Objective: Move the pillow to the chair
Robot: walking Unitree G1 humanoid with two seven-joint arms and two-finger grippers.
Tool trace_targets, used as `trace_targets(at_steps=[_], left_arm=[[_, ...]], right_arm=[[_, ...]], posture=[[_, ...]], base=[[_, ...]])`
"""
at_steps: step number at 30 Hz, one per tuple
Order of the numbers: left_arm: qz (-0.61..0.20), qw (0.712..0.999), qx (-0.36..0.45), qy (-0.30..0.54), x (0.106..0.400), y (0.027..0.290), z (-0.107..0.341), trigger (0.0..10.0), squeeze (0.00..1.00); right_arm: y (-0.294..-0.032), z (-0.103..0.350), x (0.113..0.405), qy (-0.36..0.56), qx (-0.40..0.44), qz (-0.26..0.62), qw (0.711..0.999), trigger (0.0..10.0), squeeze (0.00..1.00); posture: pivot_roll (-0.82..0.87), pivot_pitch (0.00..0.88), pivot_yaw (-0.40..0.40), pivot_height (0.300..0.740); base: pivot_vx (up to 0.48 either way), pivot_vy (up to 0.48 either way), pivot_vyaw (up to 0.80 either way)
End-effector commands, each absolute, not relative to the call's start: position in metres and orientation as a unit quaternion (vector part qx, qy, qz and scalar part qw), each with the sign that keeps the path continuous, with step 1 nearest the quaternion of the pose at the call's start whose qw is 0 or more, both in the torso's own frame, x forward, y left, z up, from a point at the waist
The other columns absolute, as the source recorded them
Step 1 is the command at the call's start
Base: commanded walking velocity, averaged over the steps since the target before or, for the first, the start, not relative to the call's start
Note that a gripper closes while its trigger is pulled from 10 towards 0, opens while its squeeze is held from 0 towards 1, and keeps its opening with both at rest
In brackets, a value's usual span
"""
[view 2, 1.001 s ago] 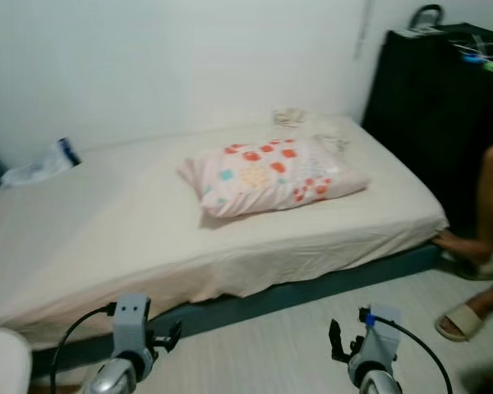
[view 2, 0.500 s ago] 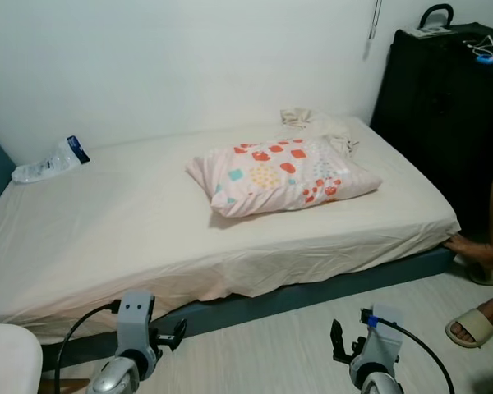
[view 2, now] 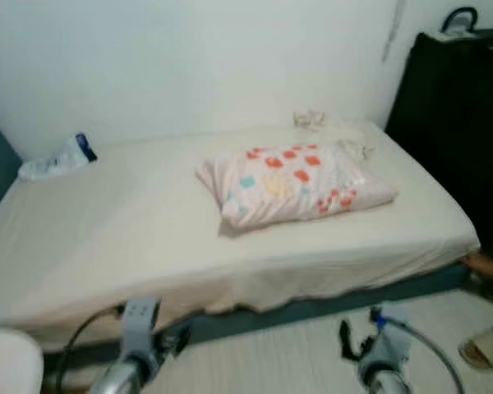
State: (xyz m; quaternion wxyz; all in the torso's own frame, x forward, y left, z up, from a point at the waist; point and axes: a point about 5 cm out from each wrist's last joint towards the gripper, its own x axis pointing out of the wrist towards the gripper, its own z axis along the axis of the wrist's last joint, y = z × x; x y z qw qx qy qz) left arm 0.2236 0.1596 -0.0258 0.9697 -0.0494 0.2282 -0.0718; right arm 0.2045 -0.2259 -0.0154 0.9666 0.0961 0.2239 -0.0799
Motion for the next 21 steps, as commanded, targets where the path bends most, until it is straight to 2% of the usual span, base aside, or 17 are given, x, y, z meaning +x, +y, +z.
trace_targets(at_steps=[1,2,17,21], left_arm=[[-0.078,0.969,-0.049,0.227,0.225,0.1569,-0.0249,10.0,0.0],[-0.078,0.969,-0.05,0.227,0.2249,0.1568,-0.0249,10.0,0.0],[-0.08,0.969,-0.053,0.23,0.2241,0.1554,-0.0256,10.0,0.0],[-0.083,0.968,-0.052,0.23,0.2245,0.1551,-0.0256,10.0,0.0]], right_arm=[[-0.2338,-0.0157,0.2015,0.232,0.086,-0.09,0.965,10.0,0.0],[-0.2337,-0.0157,0.2014,0.232,0.086,-0.09,0.965,10.0,0.0],[-0.2341,-0.0156,0.2011,0.234,0.085,-0.089,0.964,10.0,0.0],[-0.2341,-0.0154,0.2017,0.232,0.086,-0.09,0.965,10.0,0.0]], posture=[[-0.14,0.054,0.057,0.74],[-0.14,0.054,0.057,0.74],[-0.14,0.058,0.052,0.74],[-0.14,0.054,0.054,0.74]], base=[[0.3,0.0,0.0],[0.3,0.0,0.0],[0.304,0.0,-0.72],[0.304,0.0,0.0]])
